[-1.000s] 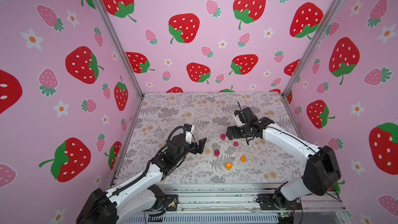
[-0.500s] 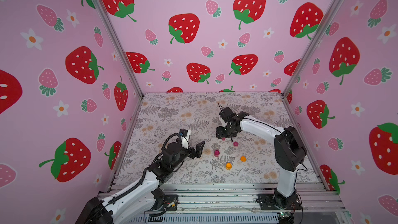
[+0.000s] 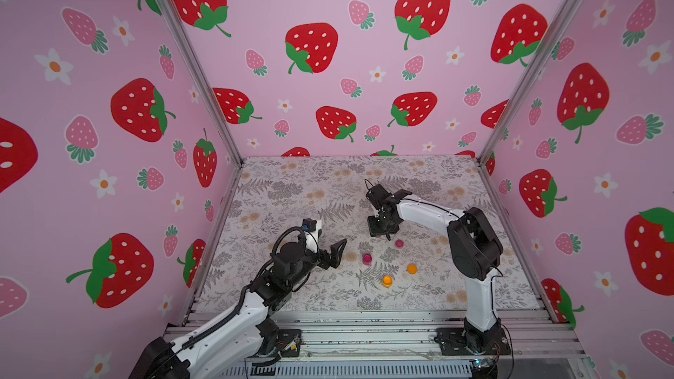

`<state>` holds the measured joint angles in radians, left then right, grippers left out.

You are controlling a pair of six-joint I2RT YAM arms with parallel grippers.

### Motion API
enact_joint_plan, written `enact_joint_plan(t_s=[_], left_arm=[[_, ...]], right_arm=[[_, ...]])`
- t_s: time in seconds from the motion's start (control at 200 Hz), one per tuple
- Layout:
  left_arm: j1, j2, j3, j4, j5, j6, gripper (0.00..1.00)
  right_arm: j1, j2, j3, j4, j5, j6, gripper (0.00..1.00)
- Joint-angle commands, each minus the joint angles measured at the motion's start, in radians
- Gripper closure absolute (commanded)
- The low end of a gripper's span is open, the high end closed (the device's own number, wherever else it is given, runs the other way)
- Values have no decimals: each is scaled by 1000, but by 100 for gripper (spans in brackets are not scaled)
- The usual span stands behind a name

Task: Close the paint jar lid
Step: Pick up the paint jar from the center of the board.

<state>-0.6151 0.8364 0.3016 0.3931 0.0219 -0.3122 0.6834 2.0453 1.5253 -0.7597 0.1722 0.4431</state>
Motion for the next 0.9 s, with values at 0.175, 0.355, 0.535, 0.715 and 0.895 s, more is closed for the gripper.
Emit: enact_joint_plan(t_s=[0.175, 0.355, 0.535, 0.715, 0.895], left_arm=[[9, -11, -8, 16, 27, -4, 1], [15, -18, -12, 18, 28, -3, 1], [39, 5, -11, 80, 81, 10, 1], [102, 122, 3, 315, 273, 41, 1], [109, 320, 102, 494, 401, 138, 0]], right_arm=[[-3, 39, 33, -19, 21, -9, 59], [-5, 33, 23, -20, 12, -7, 70], [-8, -36, 5, -44, -4, -15, 77], [-58, -184, -45, -48, -137, -30, 79], [-154, -318, -44, -104, -361, -59, 79]])
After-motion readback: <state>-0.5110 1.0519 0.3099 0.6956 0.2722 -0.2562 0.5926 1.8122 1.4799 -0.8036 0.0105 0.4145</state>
